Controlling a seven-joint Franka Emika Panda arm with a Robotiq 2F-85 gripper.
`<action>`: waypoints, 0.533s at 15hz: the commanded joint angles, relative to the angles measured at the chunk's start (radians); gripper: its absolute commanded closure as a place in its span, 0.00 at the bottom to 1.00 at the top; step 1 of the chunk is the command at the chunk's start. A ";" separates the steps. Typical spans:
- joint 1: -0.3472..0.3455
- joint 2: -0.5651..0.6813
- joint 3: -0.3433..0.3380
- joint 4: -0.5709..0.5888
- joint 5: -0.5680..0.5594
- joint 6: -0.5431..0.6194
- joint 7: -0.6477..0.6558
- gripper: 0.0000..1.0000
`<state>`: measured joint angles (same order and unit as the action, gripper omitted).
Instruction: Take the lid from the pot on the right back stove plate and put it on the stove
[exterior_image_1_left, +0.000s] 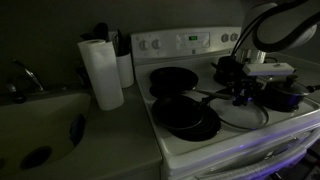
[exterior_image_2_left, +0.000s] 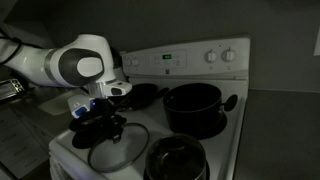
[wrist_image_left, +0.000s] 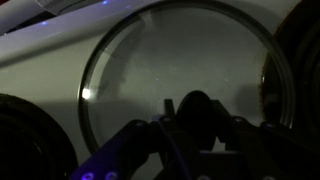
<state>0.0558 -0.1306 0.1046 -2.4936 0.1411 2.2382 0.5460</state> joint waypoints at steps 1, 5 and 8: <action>0.012 -0.093 0.031 -0.074 -0.043 -0.004 0.062 0.29; 0.029 -0.197 0.087 -0.080 -0.094 -0.090 0.154 0.02; 0.038 -0.276 0.132 -0.063 -0.115 -0.188 0.235 0.00</action>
<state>0.0875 -0.3154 0.2039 -2.5476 0.0546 2.1342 0.7170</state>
